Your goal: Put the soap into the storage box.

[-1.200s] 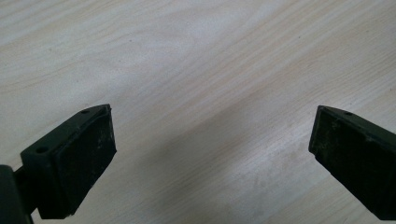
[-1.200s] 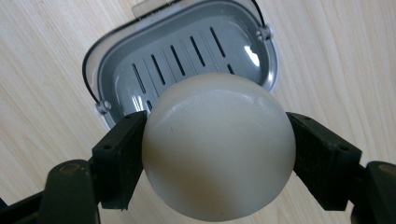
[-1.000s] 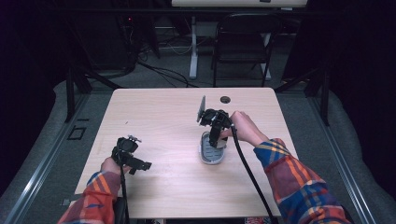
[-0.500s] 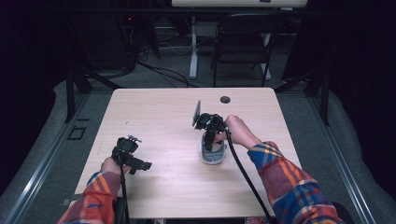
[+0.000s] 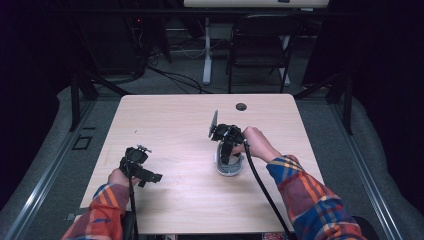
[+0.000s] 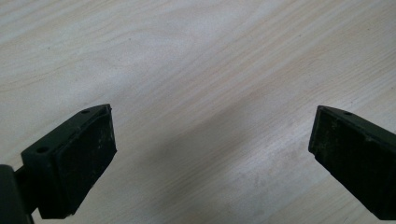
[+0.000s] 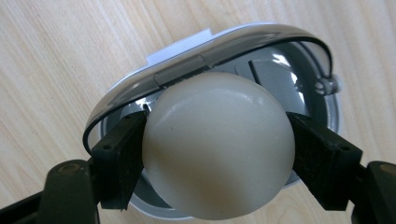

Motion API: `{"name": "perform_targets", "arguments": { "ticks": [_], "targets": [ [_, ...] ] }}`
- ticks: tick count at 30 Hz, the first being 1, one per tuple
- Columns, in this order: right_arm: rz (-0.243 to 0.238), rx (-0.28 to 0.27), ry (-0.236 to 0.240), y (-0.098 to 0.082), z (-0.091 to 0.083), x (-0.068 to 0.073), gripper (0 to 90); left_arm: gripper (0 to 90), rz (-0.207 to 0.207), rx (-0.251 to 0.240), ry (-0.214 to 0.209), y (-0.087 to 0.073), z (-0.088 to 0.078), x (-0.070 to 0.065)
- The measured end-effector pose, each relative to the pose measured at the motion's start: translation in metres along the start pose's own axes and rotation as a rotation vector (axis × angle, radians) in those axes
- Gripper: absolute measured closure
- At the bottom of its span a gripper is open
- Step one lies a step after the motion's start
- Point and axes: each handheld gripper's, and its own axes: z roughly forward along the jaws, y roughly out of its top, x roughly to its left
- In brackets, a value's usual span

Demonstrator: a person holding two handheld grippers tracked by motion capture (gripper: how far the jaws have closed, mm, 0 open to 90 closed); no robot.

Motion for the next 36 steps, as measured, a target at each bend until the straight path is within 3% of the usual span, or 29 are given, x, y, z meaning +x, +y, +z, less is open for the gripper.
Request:
{"name": "perform_targets", "arguments": {
  "ticks": [8,10,16,31,36],
  "targets": [
    [0.006,-0.036,-0.006,-0.009,-0.009,0.0,18.9,0.7,0.001,0.0,0.002,0.0,0.0,-0.001],
    [0.009,-0.066,-0.015,-0.014,-0.013,0.002,14.8,0.6,0.002,0.0,0.002,0.0,0.0,-0.001],
    [0.005,-0.127,-0.03,-0.03,-0.032,0.003,14.5,0.6,0.007,0.003,0.002,0.0,0.0,-0.001],
    [0.069,-0.206,-0.079,-0.088,-0.056,-0.002,7.6,0.2,0.005,-0.003,0.003,0.0,0.0,0.0],
    [0.082,-0.182,-0.105,-0.11,-0.057,-0.003,5.2,0.2,0.002,-0.006,0.004,0.0,-0.001,-0.001]
  ]
}}
